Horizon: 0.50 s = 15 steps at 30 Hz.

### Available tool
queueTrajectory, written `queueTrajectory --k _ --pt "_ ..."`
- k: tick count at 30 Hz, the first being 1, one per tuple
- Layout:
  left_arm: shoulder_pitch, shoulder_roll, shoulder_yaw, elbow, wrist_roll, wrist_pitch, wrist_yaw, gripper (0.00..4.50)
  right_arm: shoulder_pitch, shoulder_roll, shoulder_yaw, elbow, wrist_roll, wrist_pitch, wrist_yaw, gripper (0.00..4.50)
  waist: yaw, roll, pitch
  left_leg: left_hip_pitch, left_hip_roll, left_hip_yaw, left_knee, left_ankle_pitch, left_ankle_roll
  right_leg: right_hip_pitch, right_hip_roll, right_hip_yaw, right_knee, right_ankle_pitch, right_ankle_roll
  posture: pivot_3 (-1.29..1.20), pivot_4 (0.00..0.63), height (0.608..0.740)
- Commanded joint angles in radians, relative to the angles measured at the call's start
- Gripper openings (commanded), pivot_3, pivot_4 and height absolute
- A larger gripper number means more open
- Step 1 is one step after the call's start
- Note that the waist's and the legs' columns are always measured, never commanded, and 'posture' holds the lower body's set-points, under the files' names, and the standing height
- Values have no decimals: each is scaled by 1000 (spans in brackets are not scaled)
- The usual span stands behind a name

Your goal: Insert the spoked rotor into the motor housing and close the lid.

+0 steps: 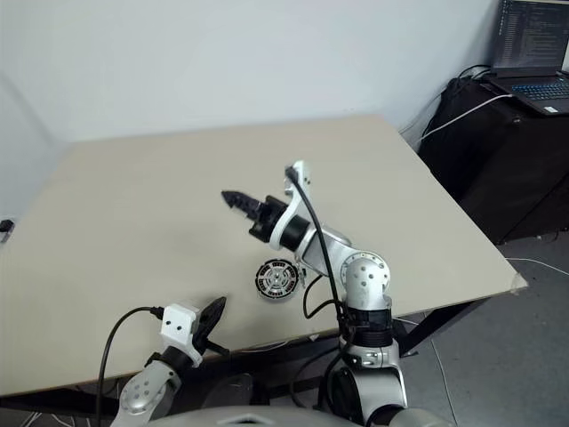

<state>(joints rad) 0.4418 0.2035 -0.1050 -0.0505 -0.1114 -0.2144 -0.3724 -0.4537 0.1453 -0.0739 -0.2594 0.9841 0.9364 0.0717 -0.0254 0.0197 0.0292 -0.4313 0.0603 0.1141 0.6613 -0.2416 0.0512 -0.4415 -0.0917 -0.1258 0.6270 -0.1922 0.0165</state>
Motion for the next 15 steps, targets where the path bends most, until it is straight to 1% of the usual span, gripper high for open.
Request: queueTrajectory --k 1,3,7,9,11,13,15 --pt "4 14 5 -56 -5 -27 -15 0 32 -109 32 -114 -194 -152 3 11 6 -2 -1 0 0 0 0 0 0 0 0 0 0 0 0 0 0 740" --pt "9 23 2 -61 -3 -37 -27 0 93 -216 67 -141 -335 -236 18 11 12 -6 -3 0 -1 1 0 0 0 1 -1 1 -1 0 0 0 0 740" --pt "8 43 -3 -68 14 -61 -36 0 232 -428 153 -131 -630 -411 42 11 13 -5 -3 1 -1 2 1 0 1 1 -2 1 0 0 0 0 0 740" --pt "1 46 -3 -71 14 -78 -41 0 316 -464 151 -126 -669 -441 53 11 13 -4 -3 1 -1 2 1 0 1 0 -2 1 0 0 0 0 0 740" --pt "-9 52 -11 -64 22 -107 -55 0 399 -513 191 -103 -791 -541 48 11 10 -4 -3 2 1 2 0 0 0 0 0 1 0 0 0 0 0 740" --pt "-21 51 -20 -51 24 -122 -68 0 464 -547 219 -88 -817 -571 106 11 10 -4 -3 2 1 1 0 0 0 0 1 1 1 0 0 0 0 740" --pt "-41 54 -34 -35 37 -124 -80 0 524 -604 281 -60 -883 -623 168 11 12 -4 -3 3 1 1 1 0 0 1 1 1 1 0 0 0 0 740"
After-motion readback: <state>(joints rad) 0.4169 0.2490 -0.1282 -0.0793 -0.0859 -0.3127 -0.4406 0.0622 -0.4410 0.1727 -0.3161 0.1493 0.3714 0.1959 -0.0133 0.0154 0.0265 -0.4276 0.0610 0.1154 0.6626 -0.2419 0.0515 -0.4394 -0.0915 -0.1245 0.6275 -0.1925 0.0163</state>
